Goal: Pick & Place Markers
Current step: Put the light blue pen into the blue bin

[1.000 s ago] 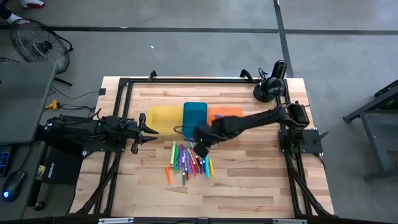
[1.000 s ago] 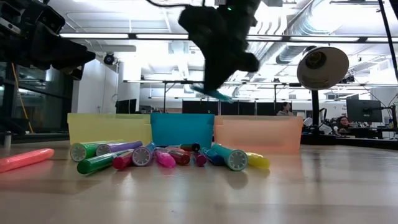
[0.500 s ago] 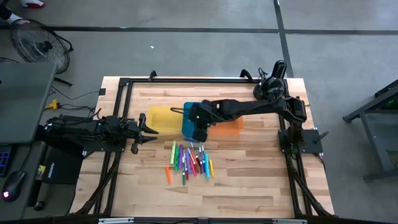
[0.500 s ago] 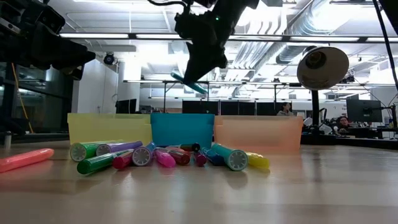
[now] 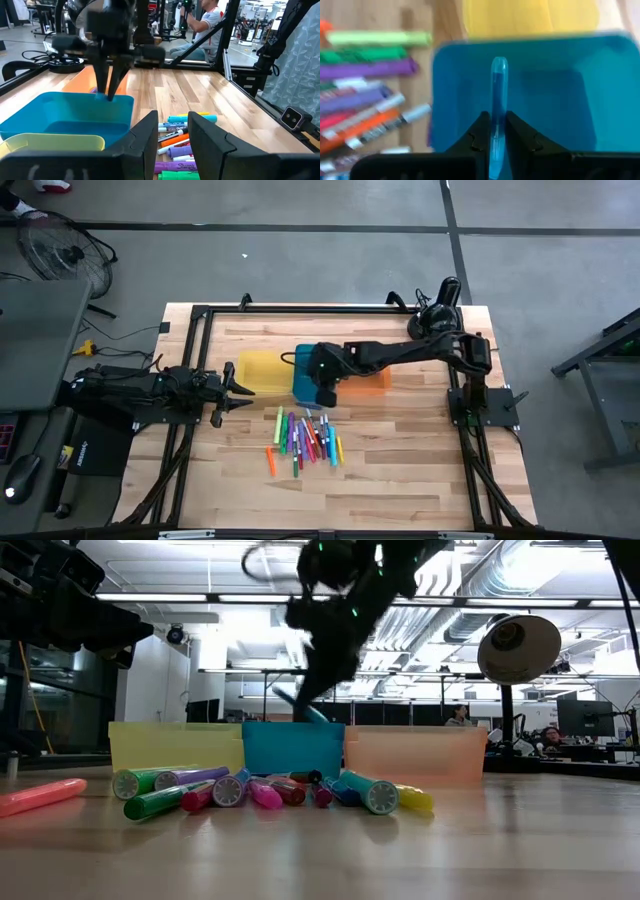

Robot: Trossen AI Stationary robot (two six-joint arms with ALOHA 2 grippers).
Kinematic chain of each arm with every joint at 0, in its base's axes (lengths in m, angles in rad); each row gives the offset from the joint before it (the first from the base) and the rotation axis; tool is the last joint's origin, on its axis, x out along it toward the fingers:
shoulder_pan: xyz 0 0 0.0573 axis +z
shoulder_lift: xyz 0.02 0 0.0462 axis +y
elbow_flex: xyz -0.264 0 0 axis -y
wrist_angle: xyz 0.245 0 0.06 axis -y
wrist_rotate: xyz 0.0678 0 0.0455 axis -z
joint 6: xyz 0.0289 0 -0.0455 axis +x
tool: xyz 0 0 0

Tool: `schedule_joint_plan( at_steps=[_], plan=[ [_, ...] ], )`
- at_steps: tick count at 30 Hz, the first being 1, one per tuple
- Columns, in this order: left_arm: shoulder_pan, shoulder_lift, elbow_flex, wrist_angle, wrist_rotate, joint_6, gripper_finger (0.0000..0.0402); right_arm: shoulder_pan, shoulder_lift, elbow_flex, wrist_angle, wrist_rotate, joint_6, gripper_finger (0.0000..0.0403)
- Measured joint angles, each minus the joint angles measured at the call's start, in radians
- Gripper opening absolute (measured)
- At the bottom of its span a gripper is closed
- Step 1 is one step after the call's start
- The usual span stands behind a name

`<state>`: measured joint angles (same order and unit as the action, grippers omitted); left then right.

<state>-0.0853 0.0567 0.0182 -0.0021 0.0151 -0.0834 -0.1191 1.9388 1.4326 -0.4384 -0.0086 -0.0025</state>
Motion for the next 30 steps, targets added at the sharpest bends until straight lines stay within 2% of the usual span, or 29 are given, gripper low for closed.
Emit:
schedule_joint_plan(
  at_steps=[10,22,30],
  plan=[
    [0.000,0.000,0.000,0.000,0.000,0.000,0.0104,-0.012,0.000,-0.090,0.130,-0.044,-0.004,0.0035],
    [0.000,0.000,0.000,0.000,0.000,0.000,0.0104,-0.011,0.000,-0.094,0.137,-0.078,0.001,0.0038],
    [0.000,0.000,0.000,0.000,0.000,0.000,0.0104,-0.011,0.000,-0.094,0.137,-0.100,0.005,0.0082]
  ],
)
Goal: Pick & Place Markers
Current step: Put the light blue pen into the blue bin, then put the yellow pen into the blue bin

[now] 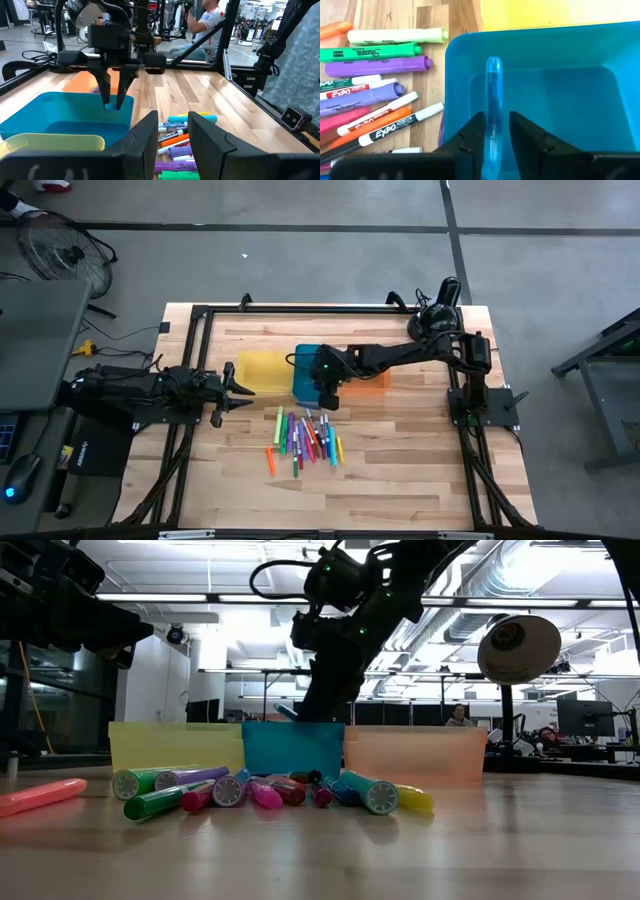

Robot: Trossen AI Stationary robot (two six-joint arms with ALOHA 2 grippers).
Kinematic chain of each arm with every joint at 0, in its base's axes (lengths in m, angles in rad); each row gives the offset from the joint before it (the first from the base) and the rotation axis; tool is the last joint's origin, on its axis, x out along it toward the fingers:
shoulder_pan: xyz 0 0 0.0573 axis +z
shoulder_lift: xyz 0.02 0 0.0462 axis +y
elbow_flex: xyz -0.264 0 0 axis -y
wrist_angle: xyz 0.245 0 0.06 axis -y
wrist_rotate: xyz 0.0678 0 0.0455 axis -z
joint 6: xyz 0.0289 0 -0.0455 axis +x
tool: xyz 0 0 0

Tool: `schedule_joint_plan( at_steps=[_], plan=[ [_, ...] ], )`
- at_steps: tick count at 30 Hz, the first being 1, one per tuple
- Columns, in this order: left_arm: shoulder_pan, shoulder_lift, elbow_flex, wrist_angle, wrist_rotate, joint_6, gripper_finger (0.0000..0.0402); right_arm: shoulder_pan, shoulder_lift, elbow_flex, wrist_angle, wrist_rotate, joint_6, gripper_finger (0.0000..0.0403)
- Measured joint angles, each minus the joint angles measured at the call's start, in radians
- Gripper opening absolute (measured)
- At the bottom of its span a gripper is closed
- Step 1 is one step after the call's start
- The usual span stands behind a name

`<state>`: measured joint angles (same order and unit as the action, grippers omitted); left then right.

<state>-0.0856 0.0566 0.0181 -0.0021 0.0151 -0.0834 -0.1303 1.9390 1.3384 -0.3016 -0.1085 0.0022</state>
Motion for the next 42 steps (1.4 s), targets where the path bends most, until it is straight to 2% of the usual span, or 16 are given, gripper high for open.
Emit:
schedule_joint_plan(
  at_steps=[9,22,31,37,42],
  plan=[
    [0.000,0.000,0.000,0.000,0.000,0.000,0.0104,0.000,0.000,0.000,0.024,-0.002,0.020,0.0113],
    [0.000,0.000,0.000,0.000,0.000,0.000,0.0104,0.006,-0.007,0.001,0.037,-0.030,0.024,0.0114],
    [0.000,0.000,0.000,0.000,0.000,0.000,0.0104,0.045,-0.088,0.002,0.037,-0.025,0.052,0.0114],
    [0.000,0.000,0.000,0.000,0.000,0.000,0.0104,0.120,-0.107,0.002,0.014,-0.026,0.155,0.0114],
    [0.000,0.000,0.000,0.000,0.000,0.000,0.0104,0.183,-0.110,0.002,-0.053,-0.012,0.326,0.0114]
  ],
)
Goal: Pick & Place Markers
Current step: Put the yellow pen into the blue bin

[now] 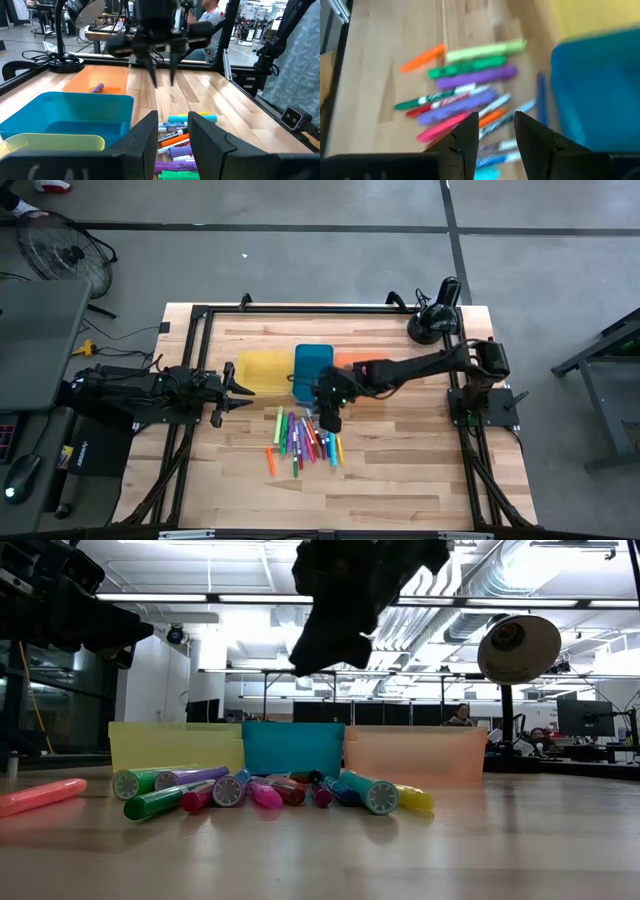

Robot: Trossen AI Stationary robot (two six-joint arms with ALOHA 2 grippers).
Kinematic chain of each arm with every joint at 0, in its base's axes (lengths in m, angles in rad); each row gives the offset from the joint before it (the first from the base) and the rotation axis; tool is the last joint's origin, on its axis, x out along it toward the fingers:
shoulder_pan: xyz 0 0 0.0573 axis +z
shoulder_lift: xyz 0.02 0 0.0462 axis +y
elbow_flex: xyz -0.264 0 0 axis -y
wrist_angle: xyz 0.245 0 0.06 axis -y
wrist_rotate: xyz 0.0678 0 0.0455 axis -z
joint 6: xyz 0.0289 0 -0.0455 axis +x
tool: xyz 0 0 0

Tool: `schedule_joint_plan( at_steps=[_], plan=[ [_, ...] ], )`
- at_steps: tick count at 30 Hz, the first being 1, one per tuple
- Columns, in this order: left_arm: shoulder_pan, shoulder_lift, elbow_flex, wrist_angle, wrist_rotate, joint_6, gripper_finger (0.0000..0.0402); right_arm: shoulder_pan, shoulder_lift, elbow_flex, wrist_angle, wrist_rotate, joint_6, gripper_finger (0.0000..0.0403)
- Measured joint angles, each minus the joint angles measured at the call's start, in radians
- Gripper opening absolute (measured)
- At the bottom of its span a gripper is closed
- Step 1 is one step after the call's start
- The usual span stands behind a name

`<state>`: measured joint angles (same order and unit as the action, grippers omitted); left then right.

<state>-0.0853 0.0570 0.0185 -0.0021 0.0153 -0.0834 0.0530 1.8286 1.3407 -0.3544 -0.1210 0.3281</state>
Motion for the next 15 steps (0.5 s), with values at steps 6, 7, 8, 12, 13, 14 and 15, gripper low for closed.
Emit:
schedule_joint_plan(
  at_steps=[6,7,8,12,13,14,15],
  plan=[
    [0.000,0.000,0.000,0.000,0.000,0.000,0.0104,0.065,0.000,0.000,-0.057,0.011,0.168,0.0114],
    [0.000,0.000,0.000,0.000,0.000,0.000,0.0104,0.076,0.000,0.000,-0.064,0.016,0.188,0.0114],
    [0.000,0.000,0.000,0.000,0.000,0.000,0.0104,0.085,0.000,0.000,-0.066,0.021,0.210,0.0114],
    [0.000,0.000,0.000,0.000,0.000,0.000,0.0104,0.118,0.000,0.000,-0.091,0.056,0.303,0.0114],
    [0.000,0.000,0.000,0.000,0.000,0.000,0.0104,0.125,0.000,0.000,-0.098,0.064,0.327,0.0114],
    [0.000,0.000,0.000,0.000,0.000,0.000,0.0104,0.131,0.000,0.000,-0.106,0.070,0.355,0.0114],
    [0.000,0.000,0.000,0.000,0.000,0.000,0.0104,0.136,0.000,0.000,-0.117,0.077,0.384,0.0114]
  ],
)
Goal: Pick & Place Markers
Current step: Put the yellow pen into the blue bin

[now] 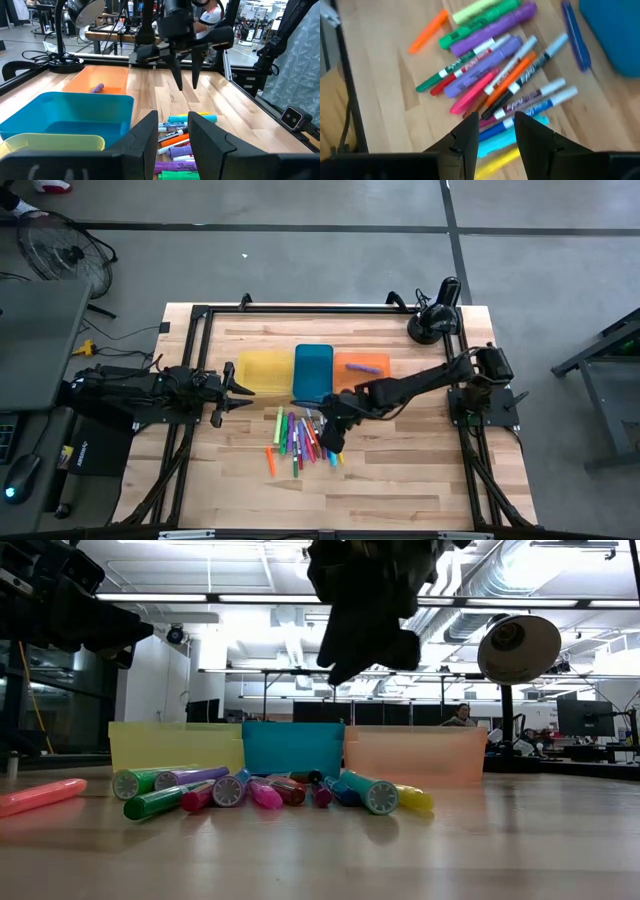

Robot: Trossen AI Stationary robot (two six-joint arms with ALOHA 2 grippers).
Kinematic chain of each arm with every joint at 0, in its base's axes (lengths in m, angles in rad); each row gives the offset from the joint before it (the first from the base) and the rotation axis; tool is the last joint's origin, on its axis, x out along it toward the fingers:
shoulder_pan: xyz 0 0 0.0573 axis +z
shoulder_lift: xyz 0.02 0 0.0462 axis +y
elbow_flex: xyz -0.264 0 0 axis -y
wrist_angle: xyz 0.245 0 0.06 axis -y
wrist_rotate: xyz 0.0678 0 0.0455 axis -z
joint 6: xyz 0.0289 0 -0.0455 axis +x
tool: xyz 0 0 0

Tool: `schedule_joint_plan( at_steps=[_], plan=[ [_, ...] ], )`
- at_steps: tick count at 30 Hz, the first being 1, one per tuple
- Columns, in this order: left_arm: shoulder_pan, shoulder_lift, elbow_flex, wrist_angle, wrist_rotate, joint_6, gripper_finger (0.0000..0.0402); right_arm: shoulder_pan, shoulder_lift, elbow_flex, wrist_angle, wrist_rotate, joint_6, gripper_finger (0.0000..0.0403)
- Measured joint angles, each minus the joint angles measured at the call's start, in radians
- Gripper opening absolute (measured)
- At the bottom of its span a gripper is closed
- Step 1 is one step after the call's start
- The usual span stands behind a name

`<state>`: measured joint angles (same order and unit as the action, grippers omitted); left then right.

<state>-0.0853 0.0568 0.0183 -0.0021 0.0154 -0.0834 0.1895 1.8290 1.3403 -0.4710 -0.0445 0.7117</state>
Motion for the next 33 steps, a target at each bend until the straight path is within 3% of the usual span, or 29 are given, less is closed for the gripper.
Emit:
schedule_joint_plan(
  at_steps=[14,22,28,33],
  plan=[
    [0.000,0.000,0.000,0.000,0.000,0.000,0.0104,0.067,0.001,0.000,-0.156,0.066,0.247,0.0114],
    [0.000,0.000,0.000,0.000,0.000,0.000,0.0104,0.068,0.032,-0.001,-0.162,0.042,0.229,0.0114],
    [0.000,0.000,0.000,0.000,0.000,0.000,0.0104,0.073,0.051,-0.001,-0.101,-0.036,0.165,0.0114],
    [0.000,0.000,0.000,0.000,0.000,0.000,0.0104,0.073,0.075,-0.001,-0.070,-0.201,0.190,0.0114]
  ],
)
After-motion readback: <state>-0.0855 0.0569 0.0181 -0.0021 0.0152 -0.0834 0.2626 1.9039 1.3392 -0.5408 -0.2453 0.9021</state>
